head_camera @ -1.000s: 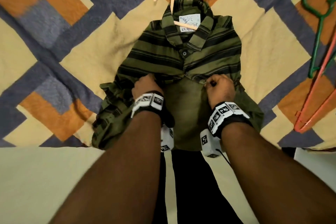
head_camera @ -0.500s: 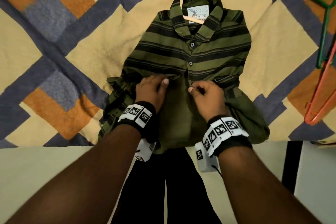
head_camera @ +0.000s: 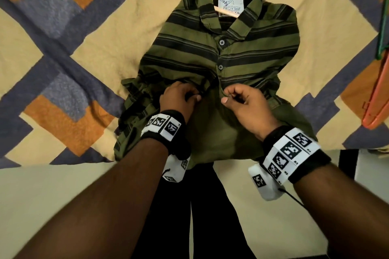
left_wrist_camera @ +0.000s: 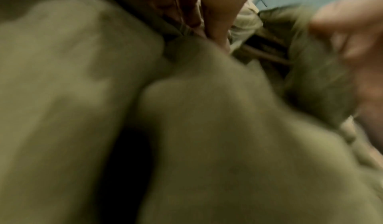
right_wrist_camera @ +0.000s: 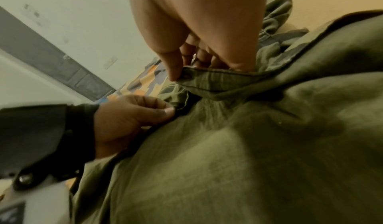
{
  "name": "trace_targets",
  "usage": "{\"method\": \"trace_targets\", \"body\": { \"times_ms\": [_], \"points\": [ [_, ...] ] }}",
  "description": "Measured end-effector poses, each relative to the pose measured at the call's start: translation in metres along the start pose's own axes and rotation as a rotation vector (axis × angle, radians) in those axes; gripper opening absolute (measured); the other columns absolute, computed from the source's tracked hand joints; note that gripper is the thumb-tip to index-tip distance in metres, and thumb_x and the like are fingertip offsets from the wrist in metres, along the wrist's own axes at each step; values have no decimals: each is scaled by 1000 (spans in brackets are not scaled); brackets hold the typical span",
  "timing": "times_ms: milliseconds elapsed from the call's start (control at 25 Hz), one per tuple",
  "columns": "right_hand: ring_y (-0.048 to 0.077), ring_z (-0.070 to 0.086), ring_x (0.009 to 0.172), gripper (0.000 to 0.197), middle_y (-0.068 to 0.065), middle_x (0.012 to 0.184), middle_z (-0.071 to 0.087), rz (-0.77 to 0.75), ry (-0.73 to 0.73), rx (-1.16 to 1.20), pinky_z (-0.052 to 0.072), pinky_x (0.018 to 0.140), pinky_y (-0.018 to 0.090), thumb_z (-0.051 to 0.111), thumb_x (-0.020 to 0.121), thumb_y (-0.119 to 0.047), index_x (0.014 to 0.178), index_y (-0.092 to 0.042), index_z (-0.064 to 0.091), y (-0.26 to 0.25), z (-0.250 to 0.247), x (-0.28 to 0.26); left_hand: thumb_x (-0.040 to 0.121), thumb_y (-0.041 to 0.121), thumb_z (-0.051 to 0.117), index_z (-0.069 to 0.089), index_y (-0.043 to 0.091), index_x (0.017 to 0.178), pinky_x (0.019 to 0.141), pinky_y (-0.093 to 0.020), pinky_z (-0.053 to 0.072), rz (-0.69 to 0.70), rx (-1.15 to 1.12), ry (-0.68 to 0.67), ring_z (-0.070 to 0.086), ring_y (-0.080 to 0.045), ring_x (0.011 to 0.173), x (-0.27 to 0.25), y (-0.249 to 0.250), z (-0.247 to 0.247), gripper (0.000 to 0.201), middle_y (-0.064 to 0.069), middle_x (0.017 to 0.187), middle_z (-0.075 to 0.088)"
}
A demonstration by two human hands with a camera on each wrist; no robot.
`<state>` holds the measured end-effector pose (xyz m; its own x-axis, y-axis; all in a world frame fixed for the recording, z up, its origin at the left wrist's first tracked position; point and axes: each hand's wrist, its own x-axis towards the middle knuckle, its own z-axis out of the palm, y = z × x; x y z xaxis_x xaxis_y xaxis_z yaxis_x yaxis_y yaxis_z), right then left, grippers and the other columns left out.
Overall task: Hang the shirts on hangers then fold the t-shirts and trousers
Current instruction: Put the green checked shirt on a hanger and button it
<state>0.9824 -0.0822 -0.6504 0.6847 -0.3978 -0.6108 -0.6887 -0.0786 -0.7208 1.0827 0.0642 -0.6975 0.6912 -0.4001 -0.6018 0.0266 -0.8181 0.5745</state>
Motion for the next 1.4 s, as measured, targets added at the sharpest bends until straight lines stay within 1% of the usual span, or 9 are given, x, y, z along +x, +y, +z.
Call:
{"method": "trace_targets", "body": {
  "times_ms": [160, 240, 360, 520, 680, 800, 1000, 1280, 1400],
  "points": [
    [5, 57, 76, 29, -6, 80, 62, -43, -109, 11, 49, 76, 17, 68, 84, -2, 86, -31, 64, -2, -13, 5, 76, 35, 71, 68, 35, 81, 91, -47, 46, 41, -140, 30, 57, -23, 99, -13, 9, -6, 6, 6, 94, 57],
    [1, 60, 73, 28, -4, 79, 63, -29, -166, 89, 51, 75, 14, 68, 83, 3, 88, -24, 66, -3, -24, 8, 71, 43, 66, 69, 43, 80, 92, -47, 46, 65, -199, 47, 60, -20, 99, -21, 13, -7, 9, 11, 93, 62],
    [-6, 62, 72, 30, -11, 73, 68, -24, -236, 125, 50, 73, 11, 68, 80, 8, 91, -20, 67, -3, -35, 12, 69, 46, 66, 66, 53, 70, 92, -44, 49, 30, -312, 46, 65, -6, 87, -28, 21, -5, 7, 20, 80, 69],
    [-5, 63, 71, 36, -16, 71, 70, 18, -224, 233, 50, 69, 10, 65, 76, 16, 97, -13, 66, 1, -28, 14, 74, 31, 76, 72, 37, 76, 88, -38, 53, -13, -364, -14, 67, -7, 81, -29, 29, -4, 7, 11, 79, 72],
    [1, 63, 74, 36, -9, 75, 69, 67, -153, 315, 52, 73, 14, 70, 73, 13, 98, -12, 68, 7, -23, 14, 79, 17, 76, 74, 20, 85, 76, -18, 53, -79, -415, -67, 65, -3, 75, -33, 30, -6, 7, 6, 79, 71],
    [9, 66, 77, 33, 1, 80, 70, 83, -133, 326, 55, 75, 19, 72, 71, 11, 98, -7, 69, 7, -15, 9, 77, 14, 76, 74, 21, 81, 75, -21, 54, -82, -496, -41, 67, -7, 76, -39, 31, -2, 8, 6, 77, 71],
    [3, 65, 70, 30, -6, 69, 70, 79, -32, 351, 53, 72, 16, 74, 70, 12, 87, -12, 69, 9, -1, 2, 78, 15, 76, 69, 31, 71, 76, -27, 55, -139, -507, -37, 66, -10, 75, -43, 29, 10, 18, 7, 74, 70],
    [9, 68, 85, 27, -4, 82, 74, 71, -13, 452, 52, 79, 20, 65, 80, 12, 91, -12, 68, 19, 5, -5, 78, 8, 75, 65, 26, 74, 67, -19, 53, -189, -494, -34, 63, -9, 66, -40, 32, 12, 20, 2, 70, 68],
    [6, 68, 80, 30, -3, 77, 73, 90, 3, 469, 52, 75, 18, 65, 78, 15, 90, -12, 67, 21, 7, -6, 78, 8, 74, 68, 22, 73, 67, -18, 52, -228, -487, -45, 63, -10, 66, -37, 35, 12, 17, 1, 70, 68]
  ]
}}
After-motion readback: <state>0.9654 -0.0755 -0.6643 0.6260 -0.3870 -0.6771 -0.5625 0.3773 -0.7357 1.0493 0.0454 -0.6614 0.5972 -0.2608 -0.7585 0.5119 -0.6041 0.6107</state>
